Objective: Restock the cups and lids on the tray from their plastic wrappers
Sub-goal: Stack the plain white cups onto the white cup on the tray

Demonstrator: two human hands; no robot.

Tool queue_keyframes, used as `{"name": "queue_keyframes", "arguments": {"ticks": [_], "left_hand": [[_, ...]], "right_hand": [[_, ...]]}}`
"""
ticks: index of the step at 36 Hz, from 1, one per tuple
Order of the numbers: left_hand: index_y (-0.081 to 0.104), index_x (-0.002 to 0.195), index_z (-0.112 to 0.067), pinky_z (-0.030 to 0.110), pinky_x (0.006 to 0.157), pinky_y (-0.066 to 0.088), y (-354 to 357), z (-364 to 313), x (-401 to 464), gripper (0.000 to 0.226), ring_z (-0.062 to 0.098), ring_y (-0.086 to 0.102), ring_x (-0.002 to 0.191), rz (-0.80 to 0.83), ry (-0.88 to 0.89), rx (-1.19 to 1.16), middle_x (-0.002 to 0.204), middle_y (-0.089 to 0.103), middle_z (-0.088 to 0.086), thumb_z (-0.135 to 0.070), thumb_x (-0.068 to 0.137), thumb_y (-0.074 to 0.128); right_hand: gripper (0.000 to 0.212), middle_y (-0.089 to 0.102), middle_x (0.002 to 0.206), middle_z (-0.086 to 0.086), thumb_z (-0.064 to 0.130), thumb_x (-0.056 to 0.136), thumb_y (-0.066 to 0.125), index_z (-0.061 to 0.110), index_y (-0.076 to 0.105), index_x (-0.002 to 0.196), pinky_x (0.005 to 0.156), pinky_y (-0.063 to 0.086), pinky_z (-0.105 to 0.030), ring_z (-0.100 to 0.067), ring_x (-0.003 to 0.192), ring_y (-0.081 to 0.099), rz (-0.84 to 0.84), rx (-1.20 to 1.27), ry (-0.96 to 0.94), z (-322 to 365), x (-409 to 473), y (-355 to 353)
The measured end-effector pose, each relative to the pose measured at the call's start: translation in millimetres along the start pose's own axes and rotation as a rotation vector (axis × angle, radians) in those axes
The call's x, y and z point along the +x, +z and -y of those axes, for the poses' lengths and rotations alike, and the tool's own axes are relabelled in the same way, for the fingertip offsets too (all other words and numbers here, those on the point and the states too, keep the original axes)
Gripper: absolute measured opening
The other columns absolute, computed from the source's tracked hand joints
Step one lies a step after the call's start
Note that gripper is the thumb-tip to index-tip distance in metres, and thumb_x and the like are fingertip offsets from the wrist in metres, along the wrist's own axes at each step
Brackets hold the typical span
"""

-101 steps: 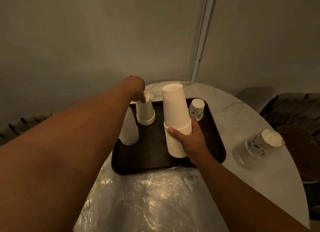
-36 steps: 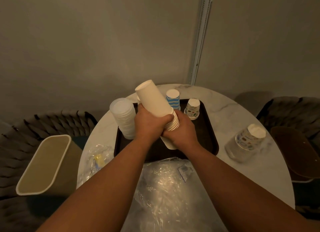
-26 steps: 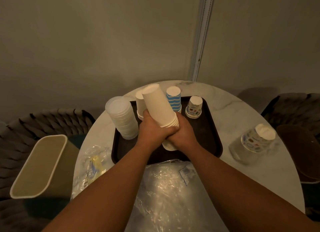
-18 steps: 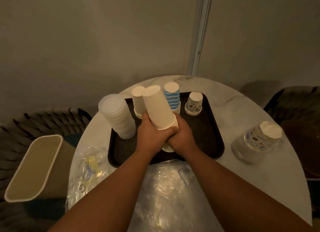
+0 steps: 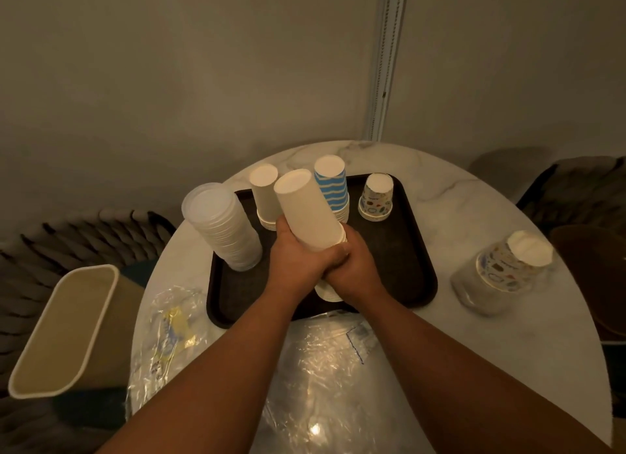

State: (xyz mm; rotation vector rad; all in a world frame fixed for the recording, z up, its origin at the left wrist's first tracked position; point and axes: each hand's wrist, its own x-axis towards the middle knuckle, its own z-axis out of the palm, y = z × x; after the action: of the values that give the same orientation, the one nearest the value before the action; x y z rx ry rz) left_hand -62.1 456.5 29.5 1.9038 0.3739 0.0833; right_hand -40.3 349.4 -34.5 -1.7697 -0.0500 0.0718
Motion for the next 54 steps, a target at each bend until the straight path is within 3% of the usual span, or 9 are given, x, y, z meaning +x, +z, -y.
{"name": "queue_keyframes", "arguments": {"ticks": [8,15,20,27,35,39,45,50,54], "left_hand": [[0.031,0.123,-0.041,0.029,0.092,0.048,-11,-14,2,0.091,0.009,0.053,0.113,-0.052,0.066,0.049,0.116,0.051,-0.017,-0.032,0.057,0.093],[0.043,0.133,-0.02,0.038,0.091,0.055,-31,-57,19,0.096,0.012,0.062,0.108,-0.253,0.146,-0.07,0.123,0.062,-0.005,-0.039,0.053,0.092],[0.041,0.134,-0.017,0.005,0.071,0.042,-41,-88,44,0.088,0.007,0.056,0.097,-0.448,0.167,-0.127,0.113,0.057,-0.01,-0.032,0.062,0.09],[0.039,0.135,-0.016,0.025,0.081,0.045,-32,-94,88,0.089,0.012,0.055,0.099,-0.624,0.117,-0.13,0.121,0.059,0.0,-0.029,0.062,0.089],[0.041,0.135,-0.014,0.033,0.092,0.047,-10,-75,117,0.085,0.022,0.054,0.11,-0.703,0.06,-0.097,0.125,0.054,0.006,-0.02,0.064,0.087],[0.041,0.136,-0.013,0.034,0.095,0.047,-2,-62,120,0.085,0.025,0.054,0.112,-0.726,-0.021,-0.092,0.126,0.052,0.007,-0.019,0.064,0.086],[0.042,0.135,-0.015,0.041,0.097,0.048,6,-45,119,0.086,0.028,0.056,0.118,-0.755,-0.161,-0.11,0.131,0.056,0.007,-0.024,0.063,0.089],[0.04,0.136,-0.019,0.041,0.101,0.045,7,-23,120,0.09,0.028,0.054,0.122,-0.72,-0.243,-0.081,0.133,0.056,0.005,-0.024,0.062,0.09],[0.039,0.137,-0.016,0.043,0.106,0.042,10,-6,121,0.091,0.028,0.05,0.127,-0.652,-0.32,-0.068,0.136,0.053,0.006,-0.023,0.063,0.091]], "right_hand": [[0.089,0.062,0.128,0.006,0.039,0.053,0.093,0.036,0.052,0.132,0.096,0.052,-0.047,-0.014,0.117,0.062,0.044,0.024,0.021,-1,-2,-3],[0.093,0.061,0.123,0.007,0.054,0.042,0.091,0.034,0.053,0.125,0.093,0.054,-0.042,-0.01,0.111,0.061,0.05,0.008,0.025,5,-7,-11],[0.083,0.061,0.121,0.011,0.044,0.05,0.094,0.041,0.049,0.12,0.09,0.053,-0.032,-0.007,0.108,0.061,0.058,0.006,0.035,8,-8,-17],[0.082,0.056,0.117,0.021,0.032,0.056,0.093,0.045,0.043,0.12,0.074,0.043,-0.012,0.002,0.102,0.057,0.089,-0.006,0.076,8,-1,-25],[0.092,0.059,0.125,0.013,0.047,0.047,0.093,0.041,0.047,0.128,0.089,0.053,-0.031,-0.007,0.112,0.059,0.136,0.026,0.064,1,2,-29],[0.092,0.058,0.125,0.012,0.056,0.043,0.089,0.047,0.046,0.124,0.087,0.054,-0.029,-0.006,0.112,0.059,0.159,0.036,0.048,-2,-1,-31],[0.097,0.059,0.127,0.014,0.048,0.041,0.093,0.046,0.047,0.126,0.087,0.055,-0.029,-0.007,0.114,0.059,0.169,0.061,0.05,-5,-1,-32],[0.091,0.06,0.12,0.023,0.021,0.047,0.098,0.047,0.049,0.119,0.077,0.051,-0.012,0.005,0.11,0.059,0.196,0.046,0.022,-7,-5,-38],[0.087,0.058,0.117,0.027,0.014,0.05,0.097,0.044,0.048,0.116,0.078,0.047,-0.006,0.013,0.108,0.055,0.218,0.034,-0.007,-5,-6,-40]]}}
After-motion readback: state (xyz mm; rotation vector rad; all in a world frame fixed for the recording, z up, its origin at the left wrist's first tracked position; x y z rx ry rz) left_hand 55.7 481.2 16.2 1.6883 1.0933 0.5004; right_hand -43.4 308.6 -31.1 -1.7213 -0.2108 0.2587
